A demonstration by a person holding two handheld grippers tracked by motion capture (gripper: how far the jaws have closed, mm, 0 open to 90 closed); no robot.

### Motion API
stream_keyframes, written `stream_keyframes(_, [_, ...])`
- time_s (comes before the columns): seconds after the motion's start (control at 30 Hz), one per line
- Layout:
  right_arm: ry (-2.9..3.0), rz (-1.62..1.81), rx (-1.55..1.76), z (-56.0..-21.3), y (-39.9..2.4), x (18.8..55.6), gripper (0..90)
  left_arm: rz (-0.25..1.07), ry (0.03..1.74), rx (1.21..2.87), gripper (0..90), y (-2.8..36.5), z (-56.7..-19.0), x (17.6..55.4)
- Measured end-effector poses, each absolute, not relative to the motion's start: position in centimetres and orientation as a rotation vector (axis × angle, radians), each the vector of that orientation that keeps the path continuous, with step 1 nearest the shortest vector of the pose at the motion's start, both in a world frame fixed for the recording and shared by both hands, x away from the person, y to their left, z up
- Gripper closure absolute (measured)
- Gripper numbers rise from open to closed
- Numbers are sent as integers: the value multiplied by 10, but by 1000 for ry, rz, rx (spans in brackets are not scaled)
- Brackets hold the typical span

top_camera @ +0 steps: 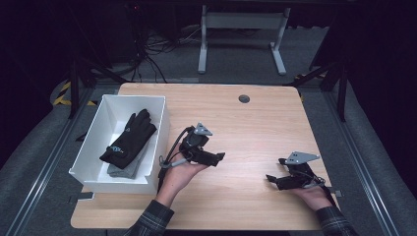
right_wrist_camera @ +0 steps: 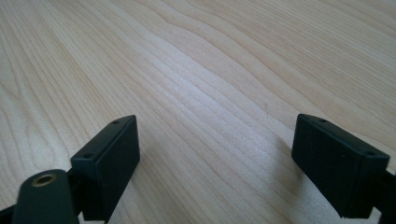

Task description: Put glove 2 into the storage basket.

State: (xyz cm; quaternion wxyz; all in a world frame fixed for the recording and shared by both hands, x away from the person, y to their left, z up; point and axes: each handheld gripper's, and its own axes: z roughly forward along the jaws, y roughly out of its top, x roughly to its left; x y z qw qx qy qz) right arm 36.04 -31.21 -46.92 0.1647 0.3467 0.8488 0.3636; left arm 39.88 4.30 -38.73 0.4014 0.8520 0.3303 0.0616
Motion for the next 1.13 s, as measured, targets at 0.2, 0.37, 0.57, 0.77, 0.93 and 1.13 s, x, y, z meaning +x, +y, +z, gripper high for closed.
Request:
stream_keyframes(0.2, [2419, 1036, 988, -469, -312, 360, 154, 163, 832, 2172, 159, 39, -404, 398])
stream_keyframes(0.37, [2420, 1036, 987, -469, -312, 360, 154, 171, 822, 2194, 158, 36, -414, 398])
stream_keyframes(0.57, [2420, 1036, 987, -469, -312, 361, 154, 162, 808, 2209, 154, 33, -431, 398])
stream_keyframes(0.77, [2418, 1036, 985, -469, -312, 361, 154, 191, 795, 2271, 143, 26, -449, 396])
stream_keyframes(0.93, [2419, 1036, 986, -469, -312, 361, 154, 201, 794, 2296, 140, 25, -459, 396])
stream_keyframes(1.13, [2419, 1036, 985, -469, -312, 361, 153, 203, 785, 2317, 120, 22, -466, 394])
